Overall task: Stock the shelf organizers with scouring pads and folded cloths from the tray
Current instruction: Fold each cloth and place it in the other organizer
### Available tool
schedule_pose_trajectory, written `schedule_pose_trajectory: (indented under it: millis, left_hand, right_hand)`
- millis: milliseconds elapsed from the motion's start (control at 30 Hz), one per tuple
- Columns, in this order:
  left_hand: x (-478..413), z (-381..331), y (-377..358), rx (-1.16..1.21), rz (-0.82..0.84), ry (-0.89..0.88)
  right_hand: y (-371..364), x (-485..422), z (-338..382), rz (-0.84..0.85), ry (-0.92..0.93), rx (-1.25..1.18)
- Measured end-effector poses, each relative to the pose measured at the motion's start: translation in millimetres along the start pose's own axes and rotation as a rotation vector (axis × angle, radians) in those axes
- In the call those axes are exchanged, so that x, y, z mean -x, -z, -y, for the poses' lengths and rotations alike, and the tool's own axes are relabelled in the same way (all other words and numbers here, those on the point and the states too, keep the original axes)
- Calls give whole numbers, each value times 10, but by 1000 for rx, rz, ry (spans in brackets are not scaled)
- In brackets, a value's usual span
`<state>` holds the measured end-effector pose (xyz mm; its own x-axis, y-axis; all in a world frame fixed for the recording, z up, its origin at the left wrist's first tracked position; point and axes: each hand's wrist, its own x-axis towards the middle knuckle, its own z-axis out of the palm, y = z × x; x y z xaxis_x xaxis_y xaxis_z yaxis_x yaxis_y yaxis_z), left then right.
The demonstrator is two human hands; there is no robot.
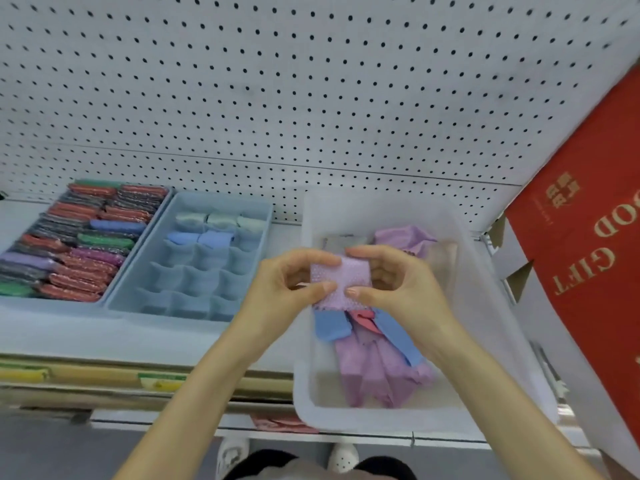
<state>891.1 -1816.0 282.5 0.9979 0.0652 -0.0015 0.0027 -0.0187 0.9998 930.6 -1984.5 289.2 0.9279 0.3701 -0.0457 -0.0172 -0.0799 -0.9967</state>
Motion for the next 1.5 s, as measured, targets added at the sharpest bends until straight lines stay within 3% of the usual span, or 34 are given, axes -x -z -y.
schedule_pose_trajectory:
  millis: [200, 267, 367, 467, 700, 833, 933, 1000, 1133, 1500]
  left_hand:
    - [26, -112, 789, -427, 64, 21]
    - [20, -141, 1083, -552, 128, 24]
    - [34, -173, 1437, -327, 243, 137]
    - [93, -147, 1688, -124, 279, 267]
    - [166, -56, 2120, 28, 253, 218]
    - [158, 3, 2345, 192, 285, 256]
    - [184, 20, 2453, 357, 427, 380]
    - [199, 4, 2472, 368, 445, 420]
    - [147, -5, 2500, 390, 293, 441]
    - [-70, 200, 2573, 158, 183, 449]
  right_hand:
    - [-670, -234, 33, -36, 156, 482]
    - [-869, -285, 74, 33, 120, 468]
    - [-1186, -312, 150, 120, 9, 195]
    - [-1540, -319, 172, 96, -27, 107]
    - [-2016, -351, 131, 56, -91, -83]
    - [-2143, -374, 148, 9, -23, -194]
    - [-2218, -416, 131, -52, 84, -193]
    - [-2257, -446, 112, -61, 137, -146]
    - [-2265, -520, 71, 7, 206, -62]
    - [-2310, -735, -59, 133, 108, 175]
